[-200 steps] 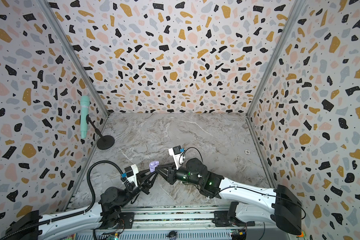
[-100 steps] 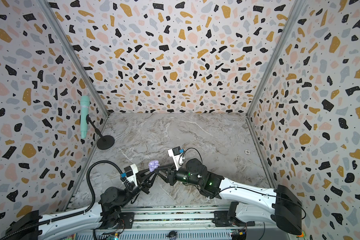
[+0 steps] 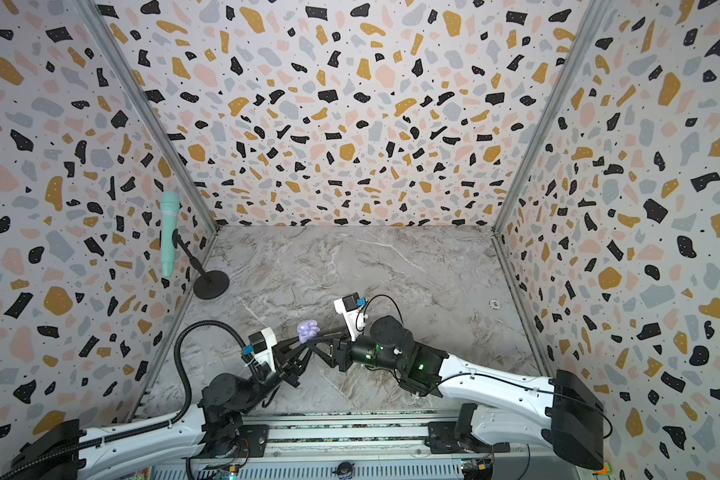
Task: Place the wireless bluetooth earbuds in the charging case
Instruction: 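Open the right gripper to release the earbud into the case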
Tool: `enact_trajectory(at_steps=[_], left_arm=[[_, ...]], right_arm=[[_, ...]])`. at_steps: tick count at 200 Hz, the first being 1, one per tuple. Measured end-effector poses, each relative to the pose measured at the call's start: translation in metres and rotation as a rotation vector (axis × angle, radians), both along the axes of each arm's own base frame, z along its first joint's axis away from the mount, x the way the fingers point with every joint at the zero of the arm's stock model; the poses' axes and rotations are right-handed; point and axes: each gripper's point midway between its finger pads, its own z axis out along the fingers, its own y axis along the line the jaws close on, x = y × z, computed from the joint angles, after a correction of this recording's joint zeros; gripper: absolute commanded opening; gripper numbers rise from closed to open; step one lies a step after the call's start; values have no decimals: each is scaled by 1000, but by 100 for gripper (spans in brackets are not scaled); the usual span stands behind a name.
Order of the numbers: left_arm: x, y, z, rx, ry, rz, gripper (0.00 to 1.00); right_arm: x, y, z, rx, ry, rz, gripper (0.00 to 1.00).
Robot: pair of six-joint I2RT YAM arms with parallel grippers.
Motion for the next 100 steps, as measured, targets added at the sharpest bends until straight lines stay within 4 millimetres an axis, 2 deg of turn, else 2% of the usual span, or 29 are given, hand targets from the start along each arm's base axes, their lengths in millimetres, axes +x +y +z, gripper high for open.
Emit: enact_trajectory(at_steps=[37, 100], left_arm=[[-3, -2, 2, -2, -8, -19, 0], [-4, -3, 1, 0, -8, -27, 0]], right_arm=[[-3, 3, 9, 14, -15, 21, 55], [-8, 6, 9, 10, -12, 50, 54]])
